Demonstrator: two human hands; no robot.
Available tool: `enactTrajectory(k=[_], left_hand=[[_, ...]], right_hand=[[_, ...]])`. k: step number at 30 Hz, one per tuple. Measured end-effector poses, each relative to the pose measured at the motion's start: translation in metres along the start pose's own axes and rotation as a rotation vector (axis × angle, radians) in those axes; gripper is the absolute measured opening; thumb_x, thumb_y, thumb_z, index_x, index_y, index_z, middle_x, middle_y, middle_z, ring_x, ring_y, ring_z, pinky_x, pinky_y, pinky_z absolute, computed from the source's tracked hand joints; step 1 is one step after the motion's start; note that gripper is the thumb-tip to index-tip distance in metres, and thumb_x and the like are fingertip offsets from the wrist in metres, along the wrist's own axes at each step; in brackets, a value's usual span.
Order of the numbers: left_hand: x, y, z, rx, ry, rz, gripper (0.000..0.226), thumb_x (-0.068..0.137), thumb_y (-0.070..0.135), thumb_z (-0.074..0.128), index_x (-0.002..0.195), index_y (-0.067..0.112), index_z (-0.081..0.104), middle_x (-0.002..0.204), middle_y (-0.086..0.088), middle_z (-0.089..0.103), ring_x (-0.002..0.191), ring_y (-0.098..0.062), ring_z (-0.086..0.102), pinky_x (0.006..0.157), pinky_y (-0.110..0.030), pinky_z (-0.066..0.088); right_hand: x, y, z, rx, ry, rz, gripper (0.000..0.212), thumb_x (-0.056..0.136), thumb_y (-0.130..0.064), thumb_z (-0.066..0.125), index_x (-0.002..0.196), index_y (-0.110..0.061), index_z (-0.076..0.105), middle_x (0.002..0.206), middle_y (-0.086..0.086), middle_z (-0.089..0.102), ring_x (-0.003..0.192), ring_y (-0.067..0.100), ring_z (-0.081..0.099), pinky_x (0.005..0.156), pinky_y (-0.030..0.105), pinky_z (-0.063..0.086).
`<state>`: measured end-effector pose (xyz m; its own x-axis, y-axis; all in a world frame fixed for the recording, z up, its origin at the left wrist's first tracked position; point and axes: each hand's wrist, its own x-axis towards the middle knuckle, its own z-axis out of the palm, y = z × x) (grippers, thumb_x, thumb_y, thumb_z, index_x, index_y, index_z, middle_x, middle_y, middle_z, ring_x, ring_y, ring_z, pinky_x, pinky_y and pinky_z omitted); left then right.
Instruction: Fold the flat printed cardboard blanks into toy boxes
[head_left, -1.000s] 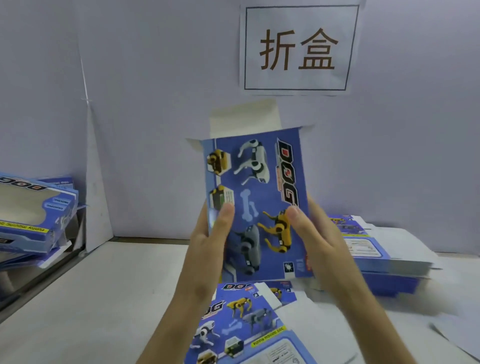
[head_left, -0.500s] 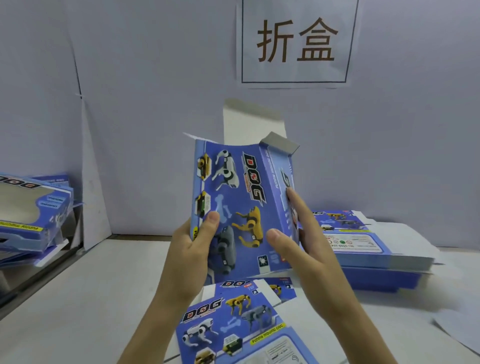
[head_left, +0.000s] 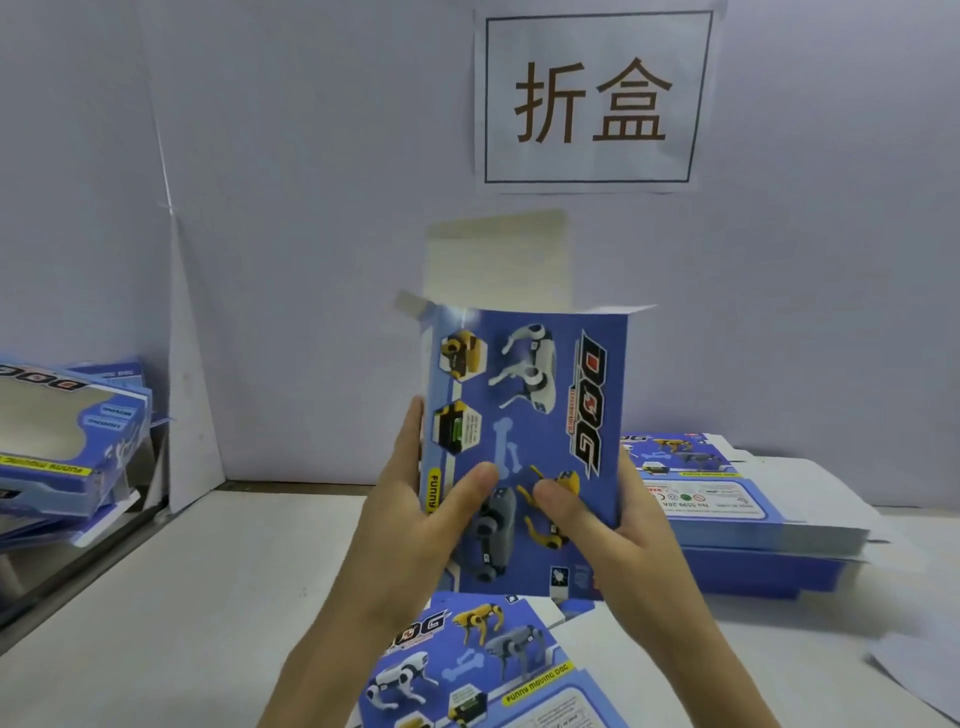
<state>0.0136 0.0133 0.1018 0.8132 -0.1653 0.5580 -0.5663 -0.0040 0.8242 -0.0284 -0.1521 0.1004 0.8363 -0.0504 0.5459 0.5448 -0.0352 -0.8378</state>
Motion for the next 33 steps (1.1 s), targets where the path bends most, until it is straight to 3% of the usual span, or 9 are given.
enactTrajectory(k=[3, 6, 8, 17, 21, 25, 28, 30, 33], left_hand=[[-0.001, -0.003, -0.001, -0.062, -0.004, -0.011, 0.072, 0.073, 0.054, 0.064, 0.138, 0.034, 0.042, 0.112, 0.015, 0.069, 0.100, -0.004, 0.067, 0.077, -0.018, 0.055], [-0.002, -0.002, -0.003, -0.111, 0.109, 0.044, 0.024, 0.080, 0.045, 0.060, 0.098, 0.033, 0.069, 0.087, 0.007, 0.074, 0.082, -0.009, 0.070, 0.066, -0.016, 0.053], [-0.003, 0.000, -0.003, -0.068, 0.161, 0.090, 0.018, 0.082, 0.043, 0.056, 0.082, 0.033, 0.071, 0.072, 0.004, 0.071, 0.068, -0.010, 0.067, 0.059, -0.014, 0.050], [-0.006, 0.014, 0.004, 0.082, 0.132, 0.198, 0.010, 0.083, 0.043, 0.060, 0.089, 0.047, 0.067, 0.076, 0.013, 0.072, 0.071, -0.002, 0.067, 0.061, -0.009, 0.049], [0.000, 0.015, -0.041, -0.053, -0.164, -0.091, 0.076, 0.067, 0.053, 0.074, 0.136, 0.048, 0.043, 0.123, 0.008, 0.065, 0.111, -0.015, 0.064, 0.086, -0.035, 0.056], [-0.003, 0.014, -0.079, -0.103, -0.315, -0.337, 0.082, 0.061, 0.050, 0.074, 0.135, 0.052, 0.041, 0.119, 0.006, 0.068, 0.105, -0.021, 0.068, 0.075, -0.035, 0.059], [0.001, 0.009, -0.111, -0.168, -0.167, -0.415, 0.055, 0.061, 0.050, 0.074, 0.113, 0.035, 0.068, 0.109, -0.004, 0.072, 0.090, -0.024, 0.072, 0.065, -0.036, 0.058], [0.018, 0.005, -0.147, -0.374, 0.154, -0.447, 0.041, 0.062, 0.043, 0.078, 0.098, 0.024, 0.073, 0.100, -0.009, 0.074, 0.077, -0.026, 0.072, 0.060, -0.037, 0.058], [0.055, 0.018, -0.200, -0.767, 0.588, -0.244, 0.037, 0.082, 0.049, 0.066, 0.093, 0.015, 0.076, 0.101, -0.015, 0.066, 0.095, -0.030, 0.065, 0.083, -0.050, 0.055]], right_hand=[[-0.001, -0.003, 0.005, -0.038, 0.011, -0.053, 0.055, 0.082, -0.030, 0.066, 0.134, -0.024, 0.049, 0.111, -0.010, 0.070, 0.099, 0.013, 0.068, 0.069, 0.023, 0.058], [0.001, -0.005, -0.001, -0.065, 0.022, -0.023, 0.077, 0.073, -0.044, 0.074, 0.139, -0.050, 0.035, 0.129, -0.020, 0.058, 0.113, 0.009, 0.062, 0.087, 0.037, 0.057], [0.002, -0.005, -0.006, -0.052, 0.005, 0.054, 0.079, 0.062, -0.054, 0.071, 0.129, -0.065, 0.031, 0.131, -0.028, 0.050, 0.113, 0.004, 0.060, 0.090, 0.039, 0.056], [0.002, 0.004, -0.011, 0.060, -0.050, 0.072, 0.078, 0.074, -0.029, 0.069, 0.133, -0.061, 0.030, 0.122, -0.046, 0.050, 0.110, -0.017, 0.053, 0.079, 0.016, 0.054], [-0.001, 0.008, -0.006, 0.206, -0.061, 0.084, 0.067, 0.071, -0.036, 0.070, 0.131, -0.054, 0.046, 0.129, -0.010, 0.062, 0.115, 0.018, 0.063, 0.076, 0.035, 0.059], [-0.003, 0.014, 0.011, 0.124, -0.102, 0.074, 0.071, 0.072, -0.039, 0.070, 0.136, -0.049, 0.039, 0.118, -0.024, 0.065, 0.102, 0.000, 0.066, 0.066, 0.016, 0.055], [-0.006, 0.026, 0.020, 0.079, -0.197, 0.160, 0.069, 0.074, -0.045, 0.071, 0.132, -0.059, 0.036, 0.124, -0.028, 0.060, 0.107, 0.005, 0.065, 0.085, 0.031, 0.056], [-0.006, 0.029, 0.024, 0.052, -0.212, 0.180, 0.066, 0.071, -0.043, 0.065, 0.129, -0.064, 0.040, 0.126, -0.027, 0.059, 0.108, 0.011, 0.066, 0.093, 0.042, 0.052], [0.000, 0.031, 0.029, 0.078, -0.214, 0.182, 0.060, 0.074, -0.035, 0.059, 0.127, -0.059, 0.043, 0.123, -0.023, 0.062, 0.104, 0.015, 0.068, 0.086, 0.041, 0.053]])
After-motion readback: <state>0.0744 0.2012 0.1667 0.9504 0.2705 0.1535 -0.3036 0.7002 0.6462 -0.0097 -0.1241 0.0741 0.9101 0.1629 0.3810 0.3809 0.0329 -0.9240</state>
